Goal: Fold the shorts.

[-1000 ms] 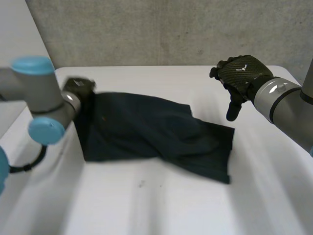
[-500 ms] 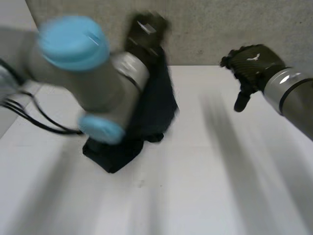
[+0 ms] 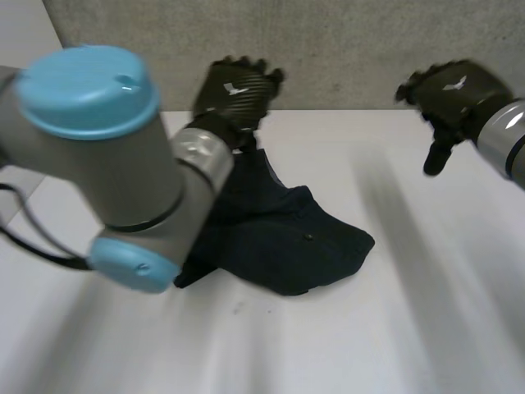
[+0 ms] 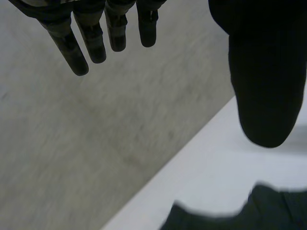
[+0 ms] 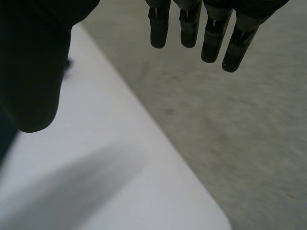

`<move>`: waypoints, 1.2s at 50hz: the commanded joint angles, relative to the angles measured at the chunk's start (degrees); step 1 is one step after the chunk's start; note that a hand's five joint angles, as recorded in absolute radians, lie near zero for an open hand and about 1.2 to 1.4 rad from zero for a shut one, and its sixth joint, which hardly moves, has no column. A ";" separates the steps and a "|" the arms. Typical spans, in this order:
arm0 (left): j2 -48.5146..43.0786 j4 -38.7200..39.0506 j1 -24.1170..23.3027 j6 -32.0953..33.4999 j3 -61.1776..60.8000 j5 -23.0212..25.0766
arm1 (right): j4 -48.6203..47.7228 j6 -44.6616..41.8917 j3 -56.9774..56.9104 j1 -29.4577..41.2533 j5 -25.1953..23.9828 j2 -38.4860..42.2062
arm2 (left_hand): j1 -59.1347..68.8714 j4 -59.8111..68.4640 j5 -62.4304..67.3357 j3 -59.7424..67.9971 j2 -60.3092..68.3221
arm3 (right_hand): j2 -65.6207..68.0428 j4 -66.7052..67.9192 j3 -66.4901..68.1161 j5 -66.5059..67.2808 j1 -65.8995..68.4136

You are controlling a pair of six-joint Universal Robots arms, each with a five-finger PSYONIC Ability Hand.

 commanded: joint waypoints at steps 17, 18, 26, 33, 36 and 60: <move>10.81 -3.62 -2.22 -26.35 -35.51 -3.27 | -5.29 -11.76 13.81 0.66 -15.87 17.90 | 18.88 18.39 17.69 18.03 18.50 | 8.63 8.12 9.27 7.28 9.85; 10.28 -3.62 -2.30 -26.88 -35.43 -3.19 | -6.34 -11.32 14.16 0.66 -15.87 18.00 | 18.88 18.39 17.69 18.03 18.50 | 10.81 10.30 11.46 9.46 12.03; 6.68 -3.36 -3.71 -31.27 -32.79 -3.18 | -15.67 -7.01 15.84 0.66 -16.13 20.28 | 10.82 10.33 9.63 9.97 10.44 | 39.37 38.86 40.01 38.02 40.59; 2.02 -2.04 -4.76 -33.64 -27.52 -3.36 | -16.64 -6.40 15.31 0.83 -16.22 20.11 | 1.56 1.07 0.37 0.71 1.18 | 67.12 66.61 67.77 65.77 68.34; -1.32 -1.86 -5.73 -35.05 -24.18 -3.62 | -15.94 -6.05 15.75 1.01 -15.87 19.14 | 1.22 0.73 0.03 0.37 0.84 | 67.12 66.61 67.77 65.77 68.34; -18.11 -2.92 -7.67 -43.67 -1.94 -12.94 | -13.65 15.40 20.93 4.26 -15.08 4.46 | 2.40 1.91 1.20 1.55 2.02 | 67.12 66.61 67.77 65.77 68.34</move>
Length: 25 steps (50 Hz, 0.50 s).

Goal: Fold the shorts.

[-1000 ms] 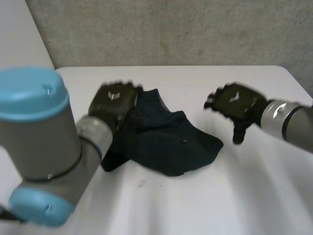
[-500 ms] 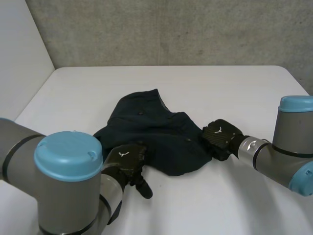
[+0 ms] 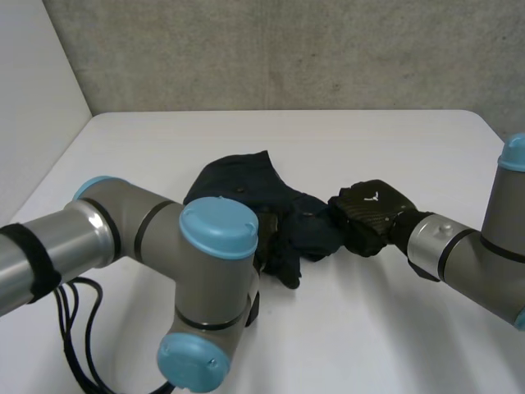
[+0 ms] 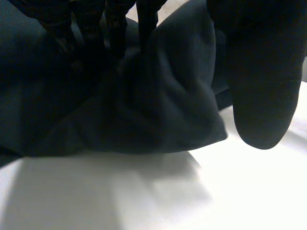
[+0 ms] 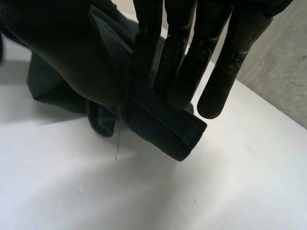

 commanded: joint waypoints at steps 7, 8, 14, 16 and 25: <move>-3.86 0.02 0.26 -0.23 7.62 -4.54 | 1.04 5.86 0.11 2.75 0.25 -2.44 | 7.60 7.88 8.07 7.62 8.06 | 13.81 11.99 12.31 15.13 26.15; -3.94 0.02 0.34 -0.23 7.88 -4.46 | 1.22 5.95 0.11 2.84 0.25 -2.53 | 9.61 9.89 10.08 9.64 10.07 | 13.81 11.99 12.31 15.13 26.15; -5.52 0.11 1.04 -0.31 10.42 -5.07 | 1.31 6.04 0.03 3.98 0.43 -2.44 | 42.14 42.42 42.62 42.17 42.61 | 13.81 11.99 12.31 15.13 26.15; -5.96 0.02 1.83 -0.23 11.05 -5.16 | 1.22 6.04 -0.15 3.90 0.60 -2.44 | 53.14 53.42 53.61 53.17 53.60 | 13.81 11.99 12.31 15.13 26.15; 1.31 -6.03 7.55 7.14 11.49 -3.93 | 1.13 5.34 -4.80 3.72 7.62 -4.28 | 66.12 66.40 66.60 66.15 66.59 | 13.81 11.99 12.31 15.13 26.15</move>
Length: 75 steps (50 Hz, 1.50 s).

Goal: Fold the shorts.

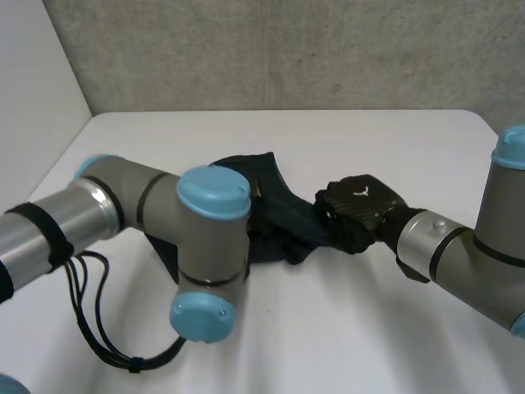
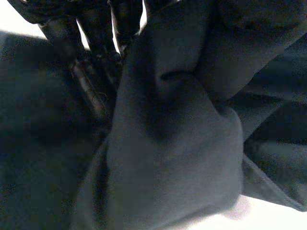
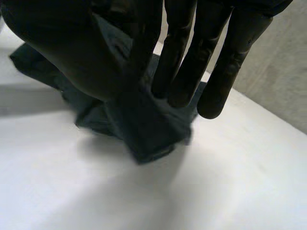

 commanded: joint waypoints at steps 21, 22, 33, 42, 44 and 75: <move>28.46 -20.00 5.47 40.94 -0.24 13.82 | 9.08 5.30 -18.18 5.60 9.02 -9.39 | 16.82 11.80 15.61 13.97 12.41 | -28.45 -30.28 -30.35 -28.05 -16.47; 27.41 -20.00 5.47 40.85 -0.68 13.81 | 9.08 6.35 -17.48 5.69 9.20 -9.22 | 16.82 11.80 15.61 13.97 12.41 | -33.34 -35.17 -35.24 -32.94 -21.36; 9.66 -15.52 3.89 30.13 6.07 8.80 | 8.47 19.11 -6.15 0.24 10.87 -8.86 | 13.84 8.82 12.63 10.99 9.43 | -55.76 -57.59 -57.66 -55.35 -43.78; 2.97 -16.49 -0.68 28.02 9.07 7.23 | 7.33 24.11 -1.04 0.33 12.01 -8.51 | -43.01 -48.03 -44.22 -45.85 -47.41 | -56.19 -58.01 -58.08 -55.78 -44.21; 3.23 -17.01 -1.21 28.02 7.67 4.68 | 6.71 26.74 -0.51 0.68 12.01 -6.94 | -51.28 -56.30 -52.49 -54.13 -55.69 | -56.19 -58.01 -58.08 -55.78 -44.21; 27.31 -7.71 2.04 16.59 -32.06 -4.47 | 2.93 39.67 -9.48 9.82 18.52 14.34 | -52.80 -57.82 -54.01 -55.65 -57.21 | -56.19 -58.01 -58.08 -55.78 -44.21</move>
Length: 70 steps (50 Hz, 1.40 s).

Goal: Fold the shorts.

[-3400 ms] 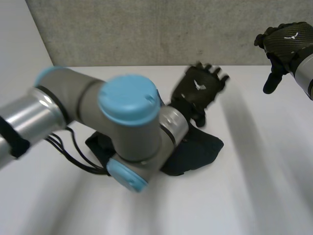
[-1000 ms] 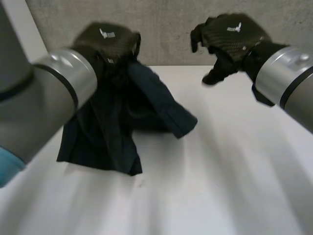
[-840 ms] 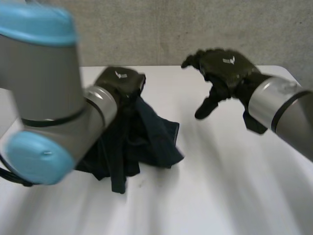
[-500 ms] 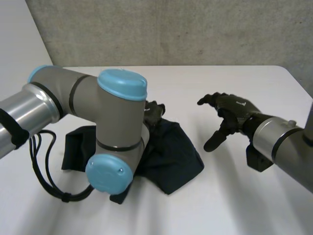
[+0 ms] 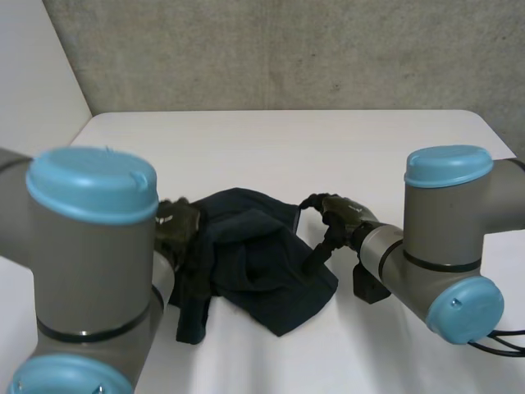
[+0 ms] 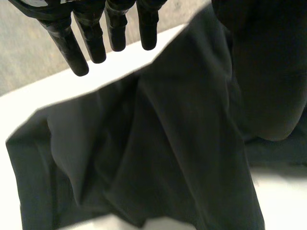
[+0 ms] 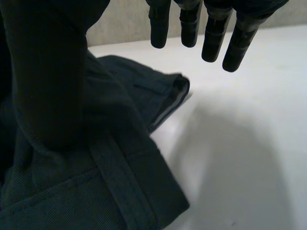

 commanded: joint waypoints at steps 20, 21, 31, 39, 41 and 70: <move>-1.26 7.11 5.69 -3.15 -2.38 0.30 | -0.69 -10.73 2.83 3.03 -9.63 -4.87 | 66.76 67.87 67.16 67.69 68.32 | 67.23 66.61 68.03 65.75 68.20; 0.60 6.58 5.96 -2.10 -1.85 0.48 | -0.26 -13.02 2.13 3.03 -9.63 -6.19 | 66.76 67.87 67.16 67.69 68.32 | 67.23 66.61 68.03 65.75 68.20; 18.62 3.41 6.05 35.13 14.56 8.03 | 0.36 -35.09 -14.64 1.89 -3.13 -24.11 | 66.76 67.87 67.16 67.69 68.32 | 67.23 66.61 68.03 65.75 68.20; 21.27 -3.52 4.64 42.73 30.93 9.53 | 7.65 -43.18 -27.05 1.89 -1.98 -27.83 | 66.76 67.87 67.16 67.69 68.32 | 67.23 66.61 68.03 65.75 68.20; 21.62 -6.06 4.55 42.74 33.57 9.71 | 10.19 -45.02 -29.25 1.89 -1.72 -28.00 | 66.76 67.87 67.16 67.69 68.32 | 67.23 66.61 68.03 65.75 68.20; -12.46 -4.15 10.79 29.11 29.96 18.23 | 19.27 -55.05 -34.08 1.89 5.57 -0.07 | 63.25 64.36 63.65 64.18 64.81 | 67.23 66.61 68.03 65.75 68.20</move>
